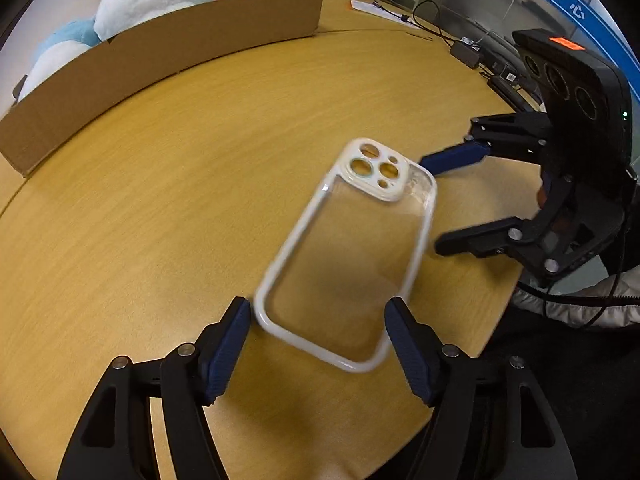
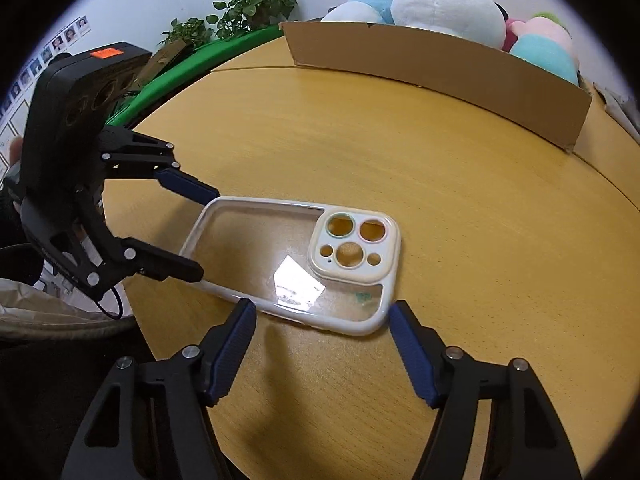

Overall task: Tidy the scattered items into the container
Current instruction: 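Move both tools down to the clear phone case on the table, then close the left tool on the phone case's lens-hole end while the right tool grips its other end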

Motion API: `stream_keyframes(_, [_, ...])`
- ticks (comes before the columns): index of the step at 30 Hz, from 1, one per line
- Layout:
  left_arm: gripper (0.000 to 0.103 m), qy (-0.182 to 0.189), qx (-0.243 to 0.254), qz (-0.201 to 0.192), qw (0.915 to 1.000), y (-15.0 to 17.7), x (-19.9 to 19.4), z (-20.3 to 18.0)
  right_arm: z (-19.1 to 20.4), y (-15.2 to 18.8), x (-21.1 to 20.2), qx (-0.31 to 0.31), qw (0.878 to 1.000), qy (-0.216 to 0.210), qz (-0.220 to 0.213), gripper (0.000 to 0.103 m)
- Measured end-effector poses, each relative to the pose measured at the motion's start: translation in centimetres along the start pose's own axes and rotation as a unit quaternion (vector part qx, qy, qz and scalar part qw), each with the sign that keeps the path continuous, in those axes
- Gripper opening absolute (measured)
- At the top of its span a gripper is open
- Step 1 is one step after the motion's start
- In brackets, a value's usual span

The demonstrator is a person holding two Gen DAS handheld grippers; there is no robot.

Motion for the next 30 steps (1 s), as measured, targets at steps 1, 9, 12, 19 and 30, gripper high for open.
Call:
stream_keyframes(1, [0.075,-0.001,-0.002,0.000,1.0000,-0.2,0.0,0.4,0.0,0.0,-0.1,0.003,1.000,-0.007,0.000,0.069])
stream_keyframes(9, [0.067,-0.019,-0.027,-0.008,0.9994,-2.1,-0.2,3.5,0.2,0.0,-0.8,-0.022,0.999,-0.038,0.008,0.069])
stream_keyframes(12, [0.070,0.003,-0.007,-0.014,0.9999,-2.0,-1.6,3.2,0.2,-0.7,-2.5,-0.082,0.996,-0.010,-0.012,0.070])
stream_keyframes(19, [0.083,0.023,0.180,0.056,0.9817,-0.2,0.0,-2.6,1.3,-2.3,-2.5,-0.331,0.943,-0.025,0.035,0.080])
stream_keyframes(30, [0.091,-0.004,0.220,0.100,0.9705,-2.1,3.2,-0.7,1.3,-5.4,2.5,-0.430,0.882,-0.130,0.146,0.079])
Point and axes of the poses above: each gripper's, at about its wrist camera, not at the fingertips, and x roughly the way its jaws point, z to its left, y to its underside, the point moved 5 cm from there along x, roughly the way its jaws point, and after that the axes turned 3 degrees about -x, right-handed, at the moved point
